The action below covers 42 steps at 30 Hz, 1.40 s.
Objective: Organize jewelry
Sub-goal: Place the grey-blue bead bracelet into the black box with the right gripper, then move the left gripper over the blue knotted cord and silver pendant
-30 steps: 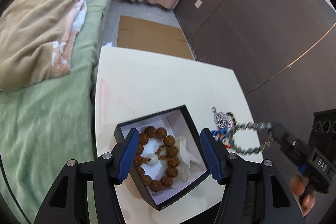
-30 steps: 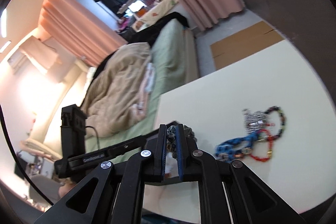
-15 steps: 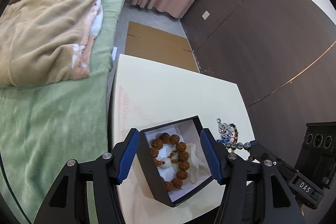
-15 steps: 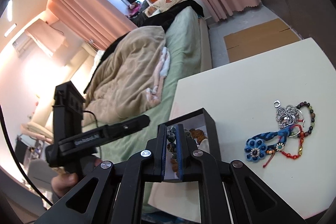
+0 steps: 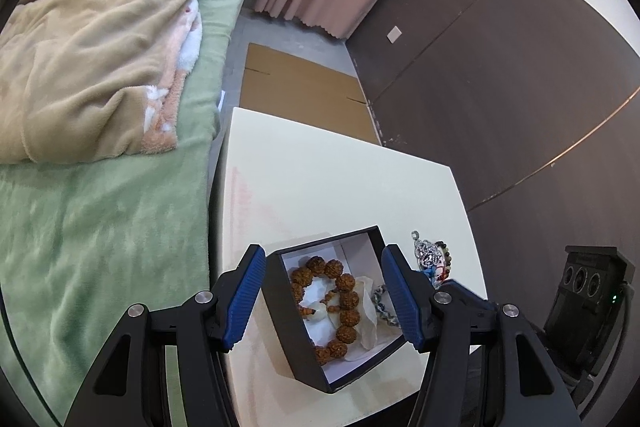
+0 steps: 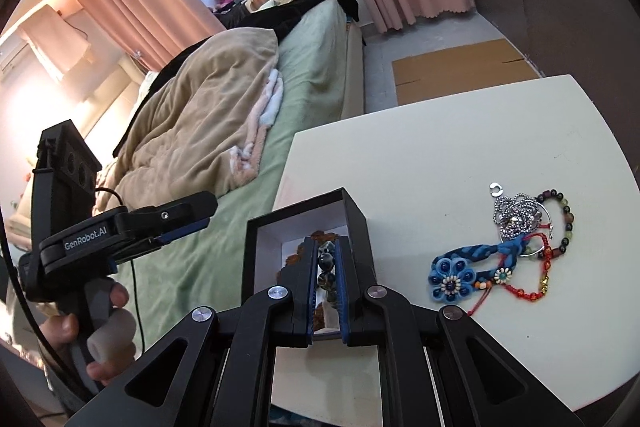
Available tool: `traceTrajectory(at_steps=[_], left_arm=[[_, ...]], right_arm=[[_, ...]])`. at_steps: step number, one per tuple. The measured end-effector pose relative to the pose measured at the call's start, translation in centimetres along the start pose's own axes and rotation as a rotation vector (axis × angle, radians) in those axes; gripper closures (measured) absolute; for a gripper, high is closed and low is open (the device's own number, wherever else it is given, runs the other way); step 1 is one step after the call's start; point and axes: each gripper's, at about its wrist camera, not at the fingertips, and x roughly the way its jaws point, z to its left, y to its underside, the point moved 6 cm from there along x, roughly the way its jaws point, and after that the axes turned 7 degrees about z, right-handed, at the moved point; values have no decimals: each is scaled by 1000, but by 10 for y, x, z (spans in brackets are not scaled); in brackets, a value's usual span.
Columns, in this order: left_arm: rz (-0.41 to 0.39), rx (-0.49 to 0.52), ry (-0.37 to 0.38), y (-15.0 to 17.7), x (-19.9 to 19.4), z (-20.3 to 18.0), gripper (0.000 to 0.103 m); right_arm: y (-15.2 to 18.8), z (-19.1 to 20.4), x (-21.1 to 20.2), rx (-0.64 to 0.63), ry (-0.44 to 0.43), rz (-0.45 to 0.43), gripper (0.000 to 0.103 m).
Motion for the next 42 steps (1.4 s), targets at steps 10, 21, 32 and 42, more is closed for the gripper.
traceTrajectory(at_steps=[10, 21, 32, 42], left_arm=[[-2, -6, -6, -1, 0, 3, 42], [12, 67, 10, 2, 8, -33, 42], [55, 175, 13, 14, 35, -88, 42], [116, 285, -4, 28, 76, -136, 43]], right_arm=[[4, 4, 0, 14, -78, 45, 58], [0, -46, -48, 109, -29, -47, 56], [1, -112, -90, 245, 9, -119, 38], [12, -163, -107, 340, 60, -122, 38]])
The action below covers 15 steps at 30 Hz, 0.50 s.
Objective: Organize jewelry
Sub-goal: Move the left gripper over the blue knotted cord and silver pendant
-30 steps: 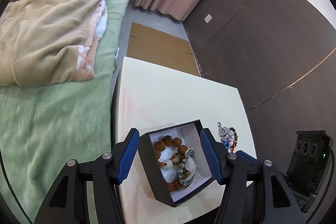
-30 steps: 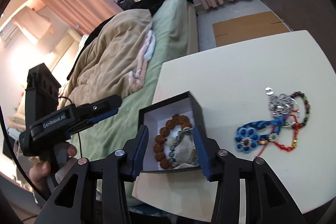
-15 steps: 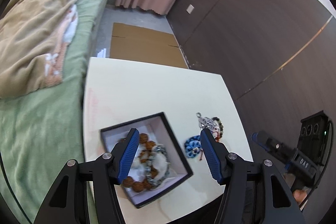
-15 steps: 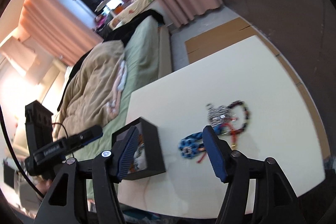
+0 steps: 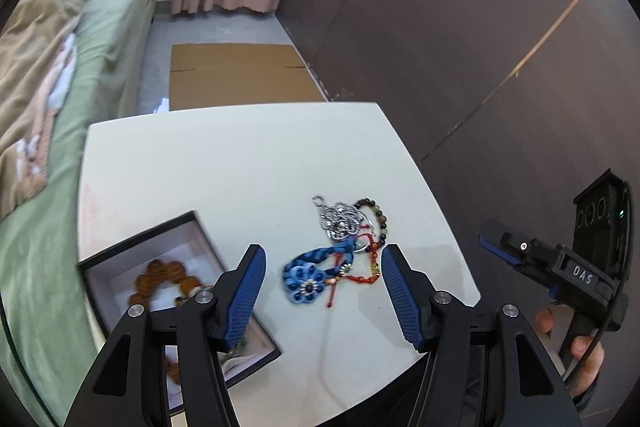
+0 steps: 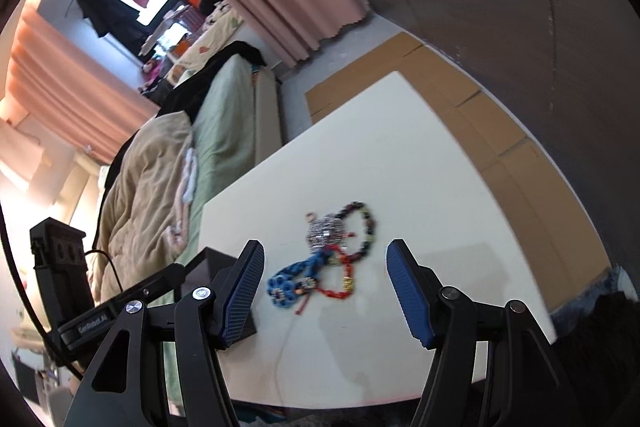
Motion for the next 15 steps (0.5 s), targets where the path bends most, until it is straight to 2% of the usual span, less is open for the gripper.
traceTrajectory(at_steps=[5, 12, 15], left_arm=[[63, 51, -57, -1, 33, -16, 51], [132, 120, -74, 1, 72, -33, 52], [163, 155, -86, 3, 88, -41, 60]], right_arm=[[-2, -23, 1, 38, 13, 18, 38], [-6, -44, 3, 66, 15, 37, 38], [-7, -48, 8, 67, 13, 49, 38]])
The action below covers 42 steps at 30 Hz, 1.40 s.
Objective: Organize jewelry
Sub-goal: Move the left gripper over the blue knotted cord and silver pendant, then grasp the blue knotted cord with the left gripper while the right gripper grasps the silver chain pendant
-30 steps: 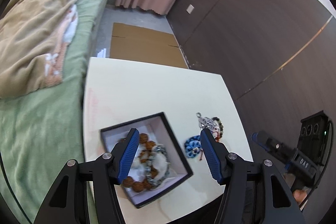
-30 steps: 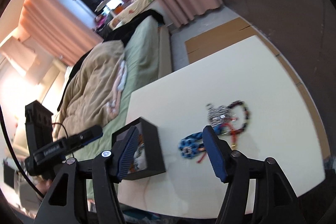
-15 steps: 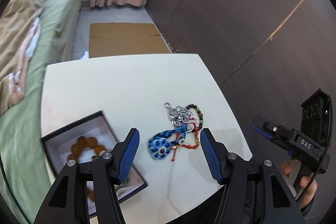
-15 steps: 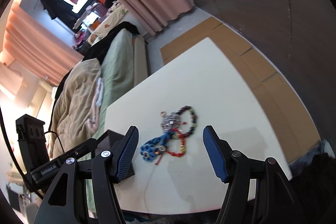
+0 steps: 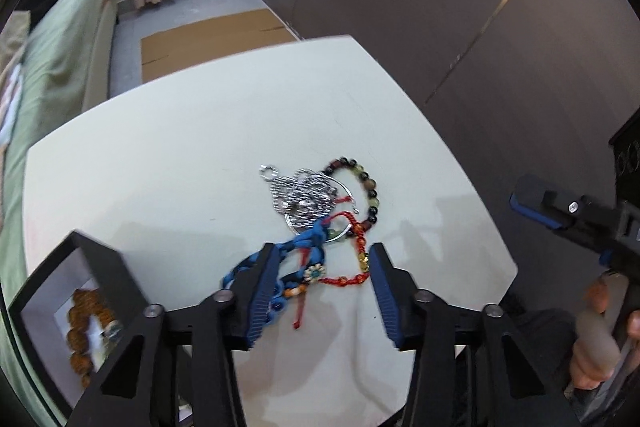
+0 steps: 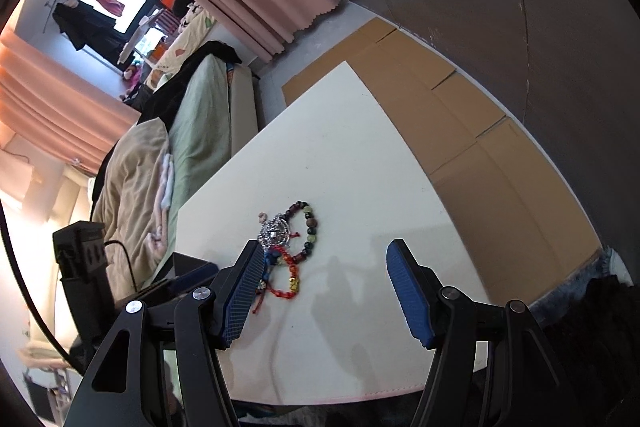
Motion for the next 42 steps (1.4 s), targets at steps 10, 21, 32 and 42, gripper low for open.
traceTrajectory(at_steps=[10, 21, 32, 42], left_arm=[[73, 34, -79, 4, 33, 5, 91], [-15, -31, 128, -3, -21, 11, 92], [-144, -129, 186, -9, -67, 51, 92], [-230, -202, 184, 0, -103, 88, 92]], right_arm=[[-3, -3, 19, -13, -1, 40, 38], [-5, 47, 43, -112, -73, 57, 41], [-1, 77, 87, -139, -46, 145, 64], [5, 86, 124, -209, 139, 209, 64]])
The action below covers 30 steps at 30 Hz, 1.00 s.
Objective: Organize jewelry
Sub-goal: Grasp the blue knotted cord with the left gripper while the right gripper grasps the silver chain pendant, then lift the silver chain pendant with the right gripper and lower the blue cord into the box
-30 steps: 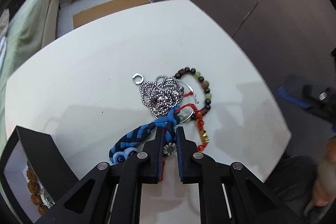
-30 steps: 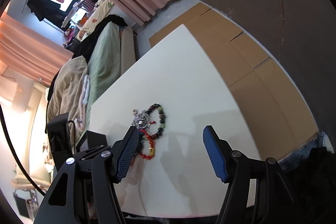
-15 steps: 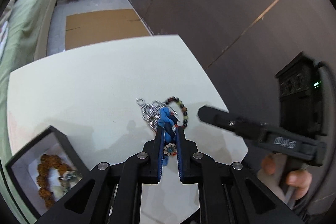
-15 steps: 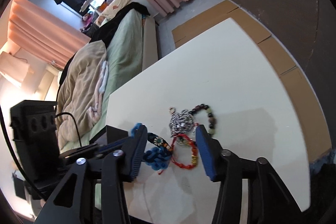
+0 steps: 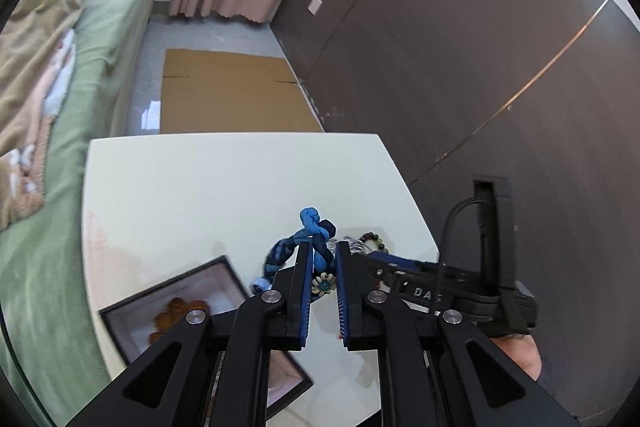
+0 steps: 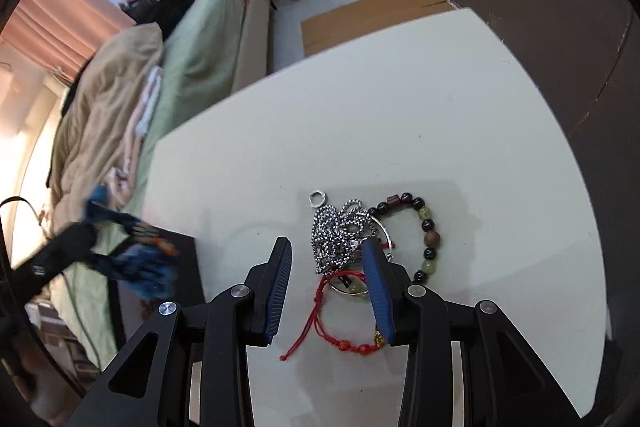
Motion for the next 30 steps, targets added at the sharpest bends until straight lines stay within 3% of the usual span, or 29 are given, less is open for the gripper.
traceTrajectory(at_steps=[5, 10, 11, 12, 15, 17, 19, 30], left_arm=[[-17, -19, -1, 3, -13, 14, 92], [-31, -29, -7, 8, -27, 24, 92], [-35, -33, -7, 9, -30, 26, 92], [-39, -35, -7, 10, -33, 28, 92], [-57, -42, -12, 13, -44, 33, 92], [-65, -45, -9, 13, -49, 35, 92], [-75, -47, -6, 14, -55, 36, 92], [-116, -48, 1, 17, -79, 41, 92]], right_arm=[[-3, -2, 8, -17, 106, 8, 63], [-6, -1, 13, -23, 153, 17, 63], [-5, -1, 13, -27, 165, 13, 64], [-4, -2, 11, -21, 166, 5, 73], [-3, -4, 2, 8, 131, -17, 77], [-2, -3, -7, 16, 120, -45, 95], [-1, -1, -15, 25, 96, -58, 99], [-3, 34, -79, -16, -13, -232, 99]])
